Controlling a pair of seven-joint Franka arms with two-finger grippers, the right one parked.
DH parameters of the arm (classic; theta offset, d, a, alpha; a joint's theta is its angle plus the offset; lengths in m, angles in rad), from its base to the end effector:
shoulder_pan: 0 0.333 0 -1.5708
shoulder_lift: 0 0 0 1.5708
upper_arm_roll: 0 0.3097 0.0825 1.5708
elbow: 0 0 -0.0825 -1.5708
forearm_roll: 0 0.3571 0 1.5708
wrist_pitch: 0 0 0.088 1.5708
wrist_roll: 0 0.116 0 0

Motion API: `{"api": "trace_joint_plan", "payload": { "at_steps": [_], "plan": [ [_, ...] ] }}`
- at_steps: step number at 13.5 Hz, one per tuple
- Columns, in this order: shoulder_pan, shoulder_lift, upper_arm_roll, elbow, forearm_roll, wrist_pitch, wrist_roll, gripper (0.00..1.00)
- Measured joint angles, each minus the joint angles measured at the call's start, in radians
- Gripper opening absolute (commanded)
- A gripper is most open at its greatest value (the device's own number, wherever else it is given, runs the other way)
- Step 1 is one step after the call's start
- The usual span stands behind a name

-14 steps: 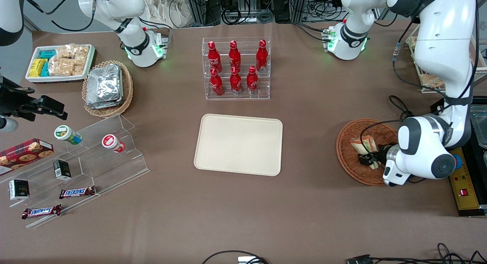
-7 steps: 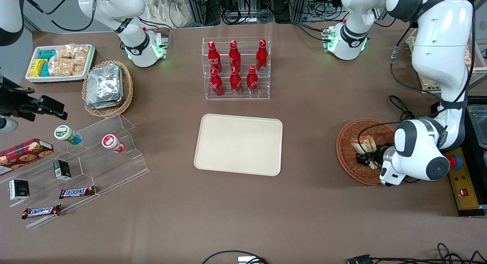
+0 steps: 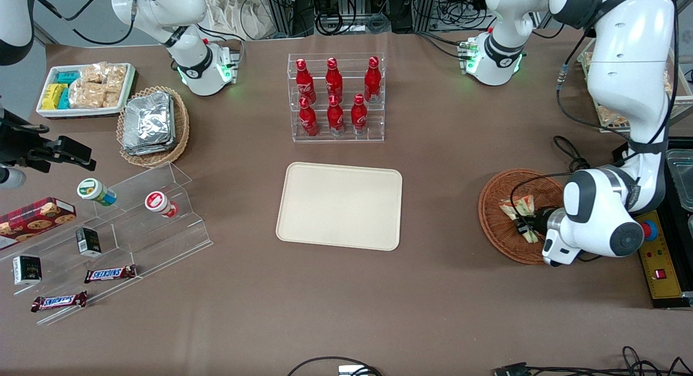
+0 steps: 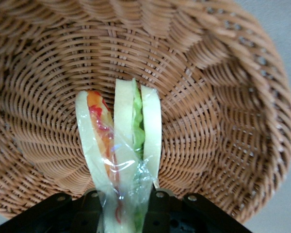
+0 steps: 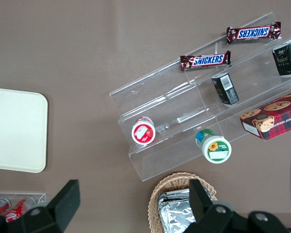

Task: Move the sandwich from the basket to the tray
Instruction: 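Lift the sandwich and carry it with the left gripper over the beige tray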

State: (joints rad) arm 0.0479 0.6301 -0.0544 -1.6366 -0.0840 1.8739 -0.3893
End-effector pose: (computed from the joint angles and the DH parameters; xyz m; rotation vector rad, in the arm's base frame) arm 0.6133 -0.0080 0.2291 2.9798 0.6474 -0.6270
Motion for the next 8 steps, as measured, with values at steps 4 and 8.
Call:
{"api": "trace_joint_plan", "payload": {
  "at_steps": [4,8],
  "plan": [
    [-0.004,-0.108,-0.007,0.018,0.0,-0.041,0.006,0.14],
    [-0.013,-0.202,-0.065,0.021,0.0,-0.047,0.051,0.14]
  ]
}}
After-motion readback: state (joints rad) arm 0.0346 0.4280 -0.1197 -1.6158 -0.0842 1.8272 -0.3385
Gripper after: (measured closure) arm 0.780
